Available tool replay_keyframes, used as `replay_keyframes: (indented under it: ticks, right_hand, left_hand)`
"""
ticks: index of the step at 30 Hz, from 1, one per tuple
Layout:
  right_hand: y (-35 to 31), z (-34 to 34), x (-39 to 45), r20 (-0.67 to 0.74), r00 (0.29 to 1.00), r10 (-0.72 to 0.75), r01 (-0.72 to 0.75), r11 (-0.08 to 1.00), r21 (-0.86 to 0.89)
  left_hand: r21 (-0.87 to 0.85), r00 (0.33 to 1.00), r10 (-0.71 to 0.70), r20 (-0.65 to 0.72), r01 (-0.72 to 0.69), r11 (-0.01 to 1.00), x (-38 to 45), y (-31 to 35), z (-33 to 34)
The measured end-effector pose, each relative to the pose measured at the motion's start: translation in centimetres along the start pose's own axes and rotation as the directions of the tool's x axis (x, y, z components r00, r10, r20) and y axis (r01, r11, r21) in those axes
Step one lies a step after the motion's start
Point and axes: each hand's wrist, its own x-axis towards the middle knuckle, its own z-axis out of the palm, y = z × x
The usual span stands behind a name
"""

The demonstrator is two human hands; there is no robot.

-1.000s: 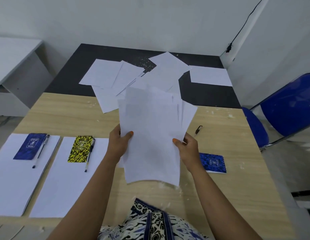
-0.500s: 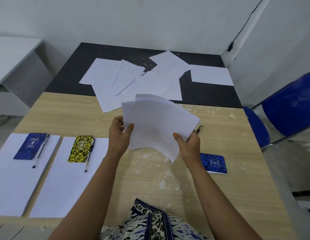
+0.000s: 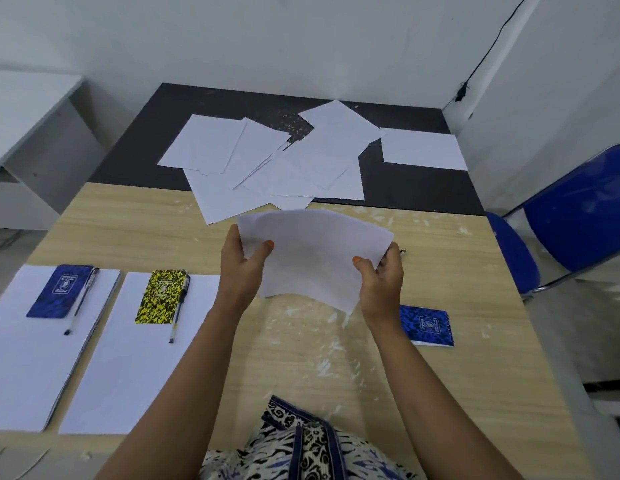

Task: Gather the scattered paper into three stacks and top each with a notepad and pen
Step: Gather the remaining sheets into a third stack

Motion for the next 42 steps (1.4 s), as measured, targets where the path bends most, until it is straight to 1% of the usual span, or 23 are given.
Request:
replay_keyframes:
  ticks: [3,6,10,12,14,17,20,22,26,28,32,34,36,39,42]
  right_hand:
    - [-0.4,0.3,0.0,0.042,0.999,-0.002,0.001,1.0,0.027]
    - [-0.1,0.3,-0.1,0.002,0.999,0.049,-0.049,0.999,0.021]
    - [0.3,0.5,-0.1,0.059,0.994,0.09,-0.09,0.996,-0.015]
    - [0.1,0.7,-0.3,0.062,0.996,0.065,-0.065,0.998,0.005]
    - [-0.4,0.9,-0.5,0.054,0.998,0.028,-0.03,0.999,0.029]
    - [-0.7,1.0,-0.4,0.053,0.998,0.021,-0.024,0.998,0.053]
    - [0.2,1.1,-0.4,0.06,0.994,0.089,-0.091,0.996,0.019]
    - [1.1,1.1,-0.3,0.06,0.987,0.149,-0.151,0.988,0.03]
    - [1.6,0.8,0.2,0.043,0.979,0.201,-0.204,0.975,0.086]
    - [2.0,0.8,0.5,0.038,0.976,0.215,-0.217,0.971,0.1]
    - [3.1,1.0,0.9,0.06,0.964,0.26,-0.262,0.965,0.023]
    - [3.6,1.1,1.1,0.07,0.963,0.259,-0.259,0.966,-0.011]
    - [3.9,1.2,1.5,0.081,0.966,0.246,-0.243,0.969,-0.04]
    - [4.6,1.5,2.5,0.095,0.969,0.227,-0.215,0.97,-0.114]
    - [5.6,1.8,3.8,0.135,0.962,0.239,-0.212,0.958,-0.193]
  left_hand:
    - [-0.023,1.0,-0.017,0.025,0.017,1.0,0.0,0.5,0.4]
    - [-0.038,1.0,0.003,0.017,-0.002,0.999,-0.1,0.9,0.4]
    - [0.025,0.999,0.022,0.043,-0.023,0.999,-0.3,0.3,0.3]
    - [0.027,0.998,0.025,0.049,-0.026,0.999,-0.4,0.3,0.5]
    - [-0.008,0.999,0.018,0.03,-0.018,1.0,-0.5,0.7,0.7]
    - [-0.046,1.0,0.026,0.006,-0.025,0.999,-0.6,1.1,0.7]
    - [-0.004,0.999,-0.033,0.019,0.033,0.999,-0.9,0.2,0.9]
    - [0.035,0.996,-0.081,0.035,0.08,0.996,-1.2,-0.7,1.0]
    - [0.024,0.997,-0.043,0.068,0.041,0.999,-1.4,-1.2,0.7]
    - [0.033,0.996,-0.05,0.073,0.048,0.998,-1.0,-1.3,0.8]
    - [0.115,0.984,-0.124,0.127,0.11,0.987,-0.7,-2.4,1.2]
    - [0.154,0.977,-0.166,0.134,0.145,0.977,-0.5,-2.9,1.3]
    - [0.159,0.976,-0.186,0.11,0.168,0.973,0.0,-3.3,1.3]
    - [0.152,0.978,-0.207,0.029,0.2,0.968,1.7,-3.9,1.2]
    - [0.148,0.966,-0.259,-0.022,0.26,0.954,3.6,-4.1,1.2]
